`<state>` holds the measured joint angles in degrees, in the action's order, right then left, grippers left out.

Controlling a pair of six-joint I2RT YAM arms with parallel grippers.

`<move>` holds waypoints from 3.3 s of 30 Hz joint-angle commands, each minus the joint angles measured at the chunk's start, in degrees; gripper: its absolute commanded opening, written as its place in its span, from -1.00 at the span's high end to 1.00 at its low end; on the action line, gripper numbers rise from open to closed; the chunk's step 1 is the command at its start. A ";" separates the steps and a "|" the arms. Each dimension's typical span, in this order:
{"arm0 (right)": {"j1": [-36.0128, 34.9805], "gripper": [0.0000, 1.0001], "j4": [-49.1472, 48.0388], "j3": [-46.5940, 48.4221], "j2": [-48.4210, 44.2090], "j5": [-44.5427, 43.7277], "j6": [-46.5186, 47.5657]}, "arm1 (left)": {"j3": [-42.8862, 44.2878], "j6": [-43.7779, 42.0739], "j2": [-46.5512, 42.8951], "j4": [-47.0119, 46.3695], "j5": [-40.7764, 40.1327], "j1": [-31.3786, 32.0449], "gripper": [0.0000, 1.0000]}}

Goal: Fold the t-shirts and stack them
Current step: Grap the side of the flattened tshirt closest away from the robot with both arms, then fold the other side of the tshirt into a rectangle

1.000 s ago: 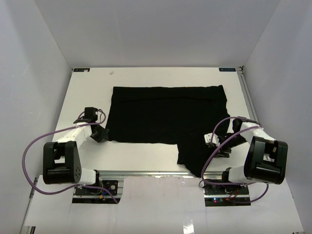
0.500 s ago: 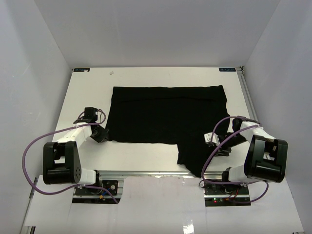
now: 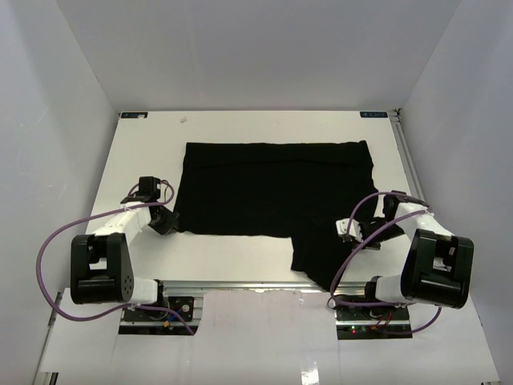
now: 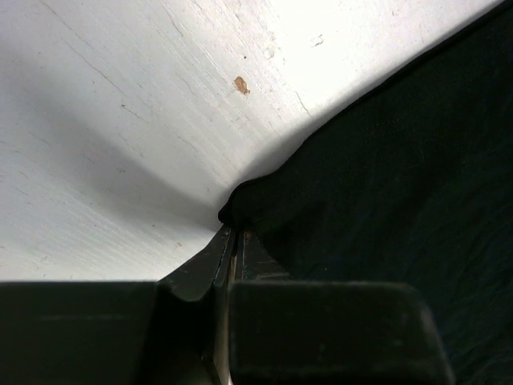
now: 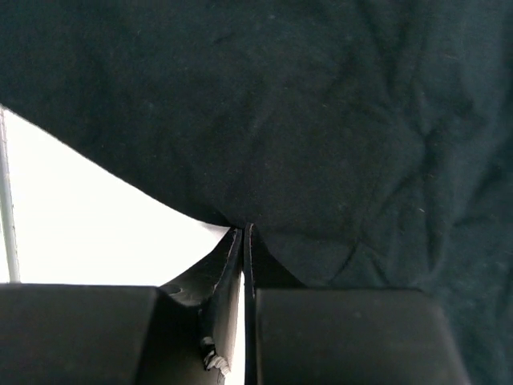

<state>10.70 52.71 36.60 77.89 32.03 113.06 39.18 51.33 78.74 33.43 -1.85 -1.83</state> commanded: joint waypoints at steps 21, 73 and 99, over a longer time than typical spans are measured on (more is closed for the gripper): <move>1.69 0.87 -7.08 21.66 -13.64 21.05 -32.00 | 17.68 -2.29 -13.09 5.24 -1.58 -0.02 0.85; 7.76 0.87 -40.05 33.45 13.53 18.59 -58.56 | 32.81 -2.73 -1.91 4.63 -2.90 -0.11 0.85; 11.98 0.87 -14.98 19.12 -4.16 26.68 -36.05 | 12.41 -6.07 -12.48 2.26 -2.55 -0.02 0.85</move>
<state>22.17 42.02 54.59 72.75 58.35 79.11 51.27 45.91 66.37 37.71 -3.05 -1.41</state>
